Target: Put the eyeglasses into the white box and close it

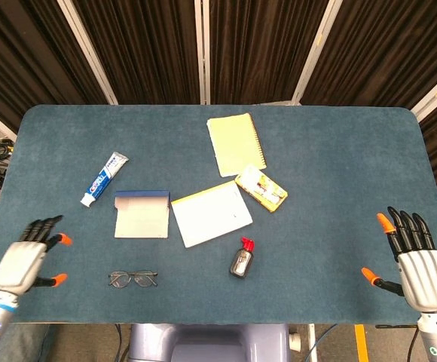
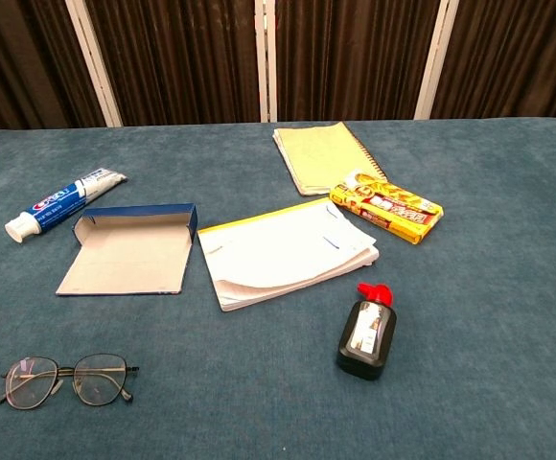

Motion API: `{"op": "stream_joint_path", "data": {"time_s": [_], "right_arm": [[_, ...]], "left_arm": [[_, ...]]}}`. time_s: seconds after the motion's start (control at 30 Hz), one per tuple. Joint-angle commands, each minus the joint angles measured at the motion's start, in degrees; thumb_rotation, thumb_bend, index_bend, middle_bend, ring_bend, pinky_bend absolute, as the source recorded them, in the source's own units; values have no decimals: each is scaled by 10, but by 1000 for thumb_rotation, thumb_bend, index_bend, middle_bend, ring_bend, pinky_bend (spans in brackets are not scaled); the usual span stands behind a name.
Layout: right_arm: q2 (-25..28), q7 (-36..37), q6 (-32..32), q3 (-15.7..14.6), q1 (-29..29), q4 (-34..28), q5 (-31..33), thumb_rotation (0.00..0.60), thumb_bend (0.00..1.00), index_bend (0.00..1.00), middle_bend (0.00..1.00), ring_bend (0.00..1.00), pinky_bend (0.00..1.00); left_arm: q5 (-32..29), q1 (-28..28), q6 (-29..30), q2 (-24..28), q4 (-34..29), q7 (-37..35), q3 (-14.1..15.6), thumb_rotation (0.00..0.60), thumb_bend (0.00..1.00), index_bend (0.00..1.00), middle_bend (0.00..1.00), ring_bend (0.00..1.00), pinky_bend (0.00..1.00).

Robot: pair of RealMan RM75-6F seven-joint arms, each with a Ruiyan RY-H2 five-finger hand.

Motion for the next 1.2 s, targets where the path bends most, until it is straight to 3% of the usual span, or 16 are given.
{"op": "stream_joint_path", "data": {"time_s": [0.03, 0.13, 0.43, 1.2], "right_arm": [[1, 2, -2, -1, 0, 1, -1, 600, 0, 0, 0, 0, 0], [0, 1, -4, -3, 1, 2, -1, 600, 0, 0, 0, 0, 0], [1, 2, -4, -4, 0, 0, -2, 600, 0, 0, 0, 0, 0], [7, 17, -6, -3, 1, 0, 3, 600, 0, 0, 0, 0, 0]], "left_arm": [[-79, -47, -52, -56, -18, 76, -22, 600, 223, 429, 0, 0, 0], [-128, -66, -65, -80, -34, 135, -25, 600, 261, 466, 0, 0, 0], [-199, -91, -65, -117, -62, 211, -12, 600, 378, 474, 0, 0, 0], [-264, -123, -43, -201, -28, 273, 14, 600, 383, 475, 0, 0, 0]]}}
